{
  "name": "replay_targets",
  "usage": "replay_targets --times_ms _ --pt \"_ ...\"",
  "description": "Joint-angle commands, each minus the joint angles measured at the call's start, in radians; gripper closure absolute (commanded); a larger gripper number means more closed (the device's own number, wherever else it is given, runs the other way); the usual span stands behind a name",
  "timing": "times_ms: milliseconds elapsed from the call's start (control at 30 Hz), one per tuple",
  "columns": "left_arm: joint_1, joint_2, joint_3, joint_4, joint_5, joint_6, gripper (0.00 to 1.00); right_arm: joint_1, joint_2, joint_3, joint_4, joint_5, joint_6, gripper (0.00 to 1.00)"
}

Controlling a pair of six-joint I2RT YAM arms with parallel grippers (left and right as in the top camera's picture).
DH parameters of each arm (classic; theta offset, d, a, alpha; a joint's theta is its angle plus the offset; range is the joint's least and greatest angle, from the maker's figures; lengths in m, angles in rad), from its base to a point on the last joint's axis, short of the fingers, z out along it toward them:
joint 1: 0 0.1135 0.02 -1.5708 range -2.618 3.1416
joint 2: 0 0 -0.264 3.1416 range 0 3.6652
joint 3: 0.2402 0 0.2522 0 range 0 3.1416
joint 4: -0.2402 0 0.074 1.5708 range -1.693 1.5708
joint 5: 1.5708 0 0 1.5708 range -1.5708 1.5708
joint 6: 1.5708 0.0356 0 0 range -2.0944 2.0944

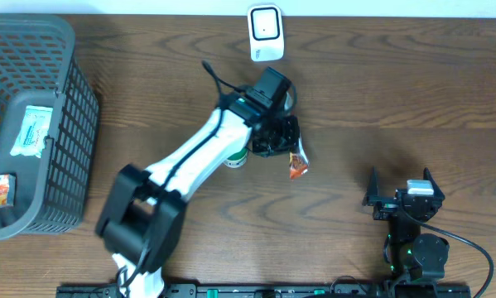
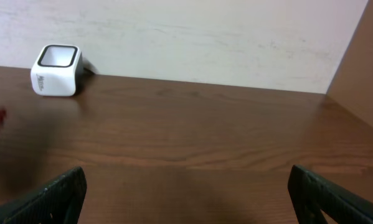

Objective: Scan the item barcode
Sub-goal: 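Carry the snack bar to the table beside the bottle and release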

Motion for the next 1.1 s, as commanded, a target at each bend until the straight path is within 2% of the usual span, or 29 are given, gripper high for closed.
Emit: replay_targets --times_ms 0,100,300,367,433,467,567,600,633,700,800,967,1067 --pt "-0.017 0.051 -0.002 -0.003 -0.071 0.024 0.92 0.011 -0.01 -0.001 -0.004 0.009 -0.009 0.01" --pt "-0.033 0.08 -0.002 -0.011 -0.145 0.024 0.9 0.011 -0.01 -0.001 -0.003 0.009 -0.01 0.01" --pt "-0.047 0.043 -0.001 -0.021 -0.189 0.026 0.62 0.011 -0.01 -0.001 -0.003 0.009 -0.009 0.01" --pt "-0.042 0.018 0.005 -0.023 -0.189 0.035 0.57 0.011 -0.01 -0.001 -0.003 0.009 -0.01 0.01" --pt "-0.038 -0.016 0.018 -0.032 -0.189 0.043 0.44 0.011 -0.01 -0.001 -0.003 0.009 -0.009 0.01" --pt "-0.037 -0.036 0.026 -0.04 -0.19 0.05 0.24 0.011 -0.01 -0.001 -0.004 0.009 -0.009 0.01" --pt "-0.032 -0.1 0.063 -0.087 -0.23 0.078 0.23 0.011 -0.01 -0.001 -0.003 0.009 -0.009 0.01" --pt "-0.032 -0.131 0.077 -0.111 -0.264 0.095 0.2 0.011 -0.01 -0.001 -0.003 0.009 -0.01 0.01" --pt "-0.032 -0.161 0.089 -0.134 -0.298 0.115 0.09 0.011 -0.01 -0.001 -0.004 0.009 -0.01 0.01" --pt "-0.031 -0.225 0.115 -0.186 -0.389 0.158 0.02 0.011 -0.01 -0.001 -0.003 0.009 -0.009 0.01" --pt "-0.031 -0.34 0.152 -0.27 -0.605 0.214 0.02 0.011 -0.01 -0.001 -0.003 0.009 -0.01 0.01" --pt "-0.001 -0.551 0.159 -0.325 -0.976 0.226 0.02 0.011 -0.01 -0.001 -0.003 0.009 -0.009 0.01" --pt "0.06 -0.658 0.159 -0.339 -1.112 0.226 0.02 0.011 -0.01 -0.001 -0.003 0.008 -0.009 0.01"
